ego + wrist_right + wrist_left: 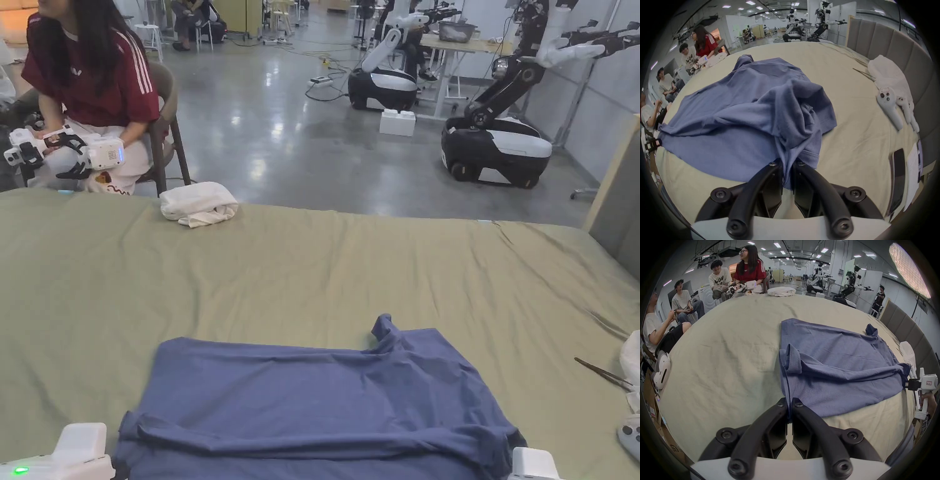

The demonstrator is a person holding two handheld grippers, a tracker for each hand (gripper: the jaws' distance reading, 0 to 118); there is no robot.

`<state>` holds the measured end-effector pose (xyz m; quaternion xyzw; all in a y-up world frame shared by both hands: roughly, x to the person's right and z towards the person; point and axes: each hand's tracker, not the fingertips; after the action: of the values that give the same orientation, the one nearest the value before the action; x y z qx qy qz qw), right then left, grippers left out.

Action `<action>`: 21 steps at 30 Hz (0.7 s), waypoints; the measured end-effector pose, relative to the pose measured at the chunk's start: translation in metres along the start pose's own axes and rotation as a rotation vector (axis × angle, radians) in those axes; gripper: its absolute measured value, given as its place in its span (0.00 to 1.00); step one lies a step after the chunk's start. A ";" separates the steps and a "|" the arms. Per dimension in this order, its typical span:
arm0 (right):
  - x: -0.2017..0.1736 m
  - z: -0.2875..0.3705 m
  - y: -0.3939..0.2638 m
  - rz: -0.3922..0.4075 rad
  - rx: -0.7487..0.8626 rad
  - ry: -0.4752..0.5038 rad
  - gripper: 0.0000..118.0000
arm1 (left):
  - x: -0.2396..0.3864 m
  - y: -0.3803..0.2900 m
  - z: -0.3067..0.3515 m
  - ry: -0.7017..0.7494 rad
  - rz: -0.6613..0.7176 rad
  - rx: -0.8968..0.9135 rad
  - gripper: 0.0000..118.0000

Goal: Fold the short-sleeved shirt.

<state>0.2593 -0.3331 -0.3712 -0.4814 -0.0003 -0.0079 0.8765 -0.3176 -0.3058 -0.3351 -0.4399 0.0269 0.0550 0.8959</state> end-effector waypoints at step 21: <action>-0.015 0.112 -0.097 0.104 -0.052 -0.025 0.07 | -0.037 -0.087 0.082 -0.007 0.039 -0.098 0.00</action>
<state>0.2434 -0.2905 -0.2297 -0.5036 0.0137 0.0437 0.8628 -0.3440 -0.2970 -0.2129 -0.4826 0.0295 0.0751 0.8721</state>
